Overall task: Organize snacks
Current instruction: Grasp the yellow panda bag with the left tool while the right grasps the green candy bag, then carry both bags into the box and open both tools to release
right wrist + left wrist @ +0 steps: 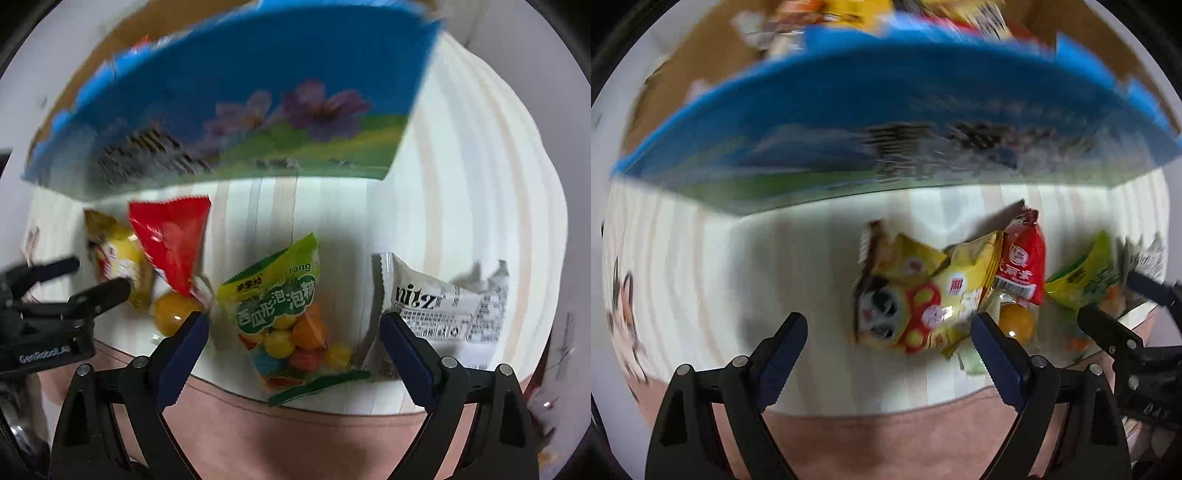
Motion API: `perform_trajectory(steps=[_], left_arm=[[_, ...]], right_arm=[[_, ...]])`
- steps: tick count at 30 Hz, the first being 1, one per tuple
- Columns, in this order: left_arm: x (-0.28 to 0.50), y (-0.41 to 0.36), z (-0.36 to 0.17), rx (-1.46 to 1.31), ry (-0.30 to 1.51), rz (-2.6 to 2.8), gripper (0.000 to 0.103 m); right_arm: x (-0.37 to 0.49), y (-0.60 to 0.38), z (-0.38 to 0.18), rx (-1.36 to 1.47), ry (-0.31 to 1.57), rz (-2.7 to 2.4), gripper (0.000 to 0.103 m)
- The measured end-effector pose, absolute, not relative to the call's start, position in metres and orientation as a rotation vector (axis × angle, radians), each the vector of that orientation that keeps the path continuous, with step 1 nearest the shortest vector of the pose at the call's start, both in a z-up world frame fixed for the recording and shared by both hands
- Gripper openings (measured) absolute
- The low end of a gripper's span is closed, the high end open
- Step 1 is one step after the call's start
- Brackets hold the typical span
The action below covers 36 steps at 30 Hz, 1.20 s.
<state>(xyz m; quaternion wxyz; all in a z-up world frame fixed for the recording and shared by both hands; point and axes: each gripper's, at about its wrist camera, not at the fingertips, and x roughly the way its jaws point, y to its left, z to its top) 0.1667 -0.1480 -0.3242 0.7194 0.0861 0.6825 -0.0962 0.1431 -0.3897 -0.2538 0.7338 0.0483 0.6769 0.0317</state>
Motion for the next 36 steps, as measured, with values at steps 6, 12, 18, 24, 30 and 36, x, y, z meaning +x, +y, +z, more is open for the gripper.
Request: perform_trajectory(steps=[6,12,18,24,30,36], left_arm=[[0.176,-0.159,-0.334,0.128,1.510,-0.254,0.061],[0.156,-0.139,-0.335,0.021,1.534,-0.204,0.059],[0.107,-0.104,-0.340,-0.076,1.600,-0.172,0.059],[0.077,-0.077,-0.363,-0.223,1.679,-0.160,0.062],[0.076,-0.071,-0.377,-0.288,1.689,-0.148,0.064],[0.068,-0.108,-0.376,-0.169,1.658,-0.142,0.057]], right_arm=[[0.150,-0.385,-0.269,0.126,1.516,0.078,0.061],[0.137,-0.395,-0.269,0.274,1.545,0.028,0.058],[0.086,-0.400,-0.273,0.418,1.610,0.034,0.058],[0.048,-0.394,-0.283,0.499,1.636,0.029,0.062],[0.033,-0.381,-0.292,0.485,1.641,0.026,0.077],[0.024,-0.372,-0.297,0.415,1.631,-0.017,0.065]])
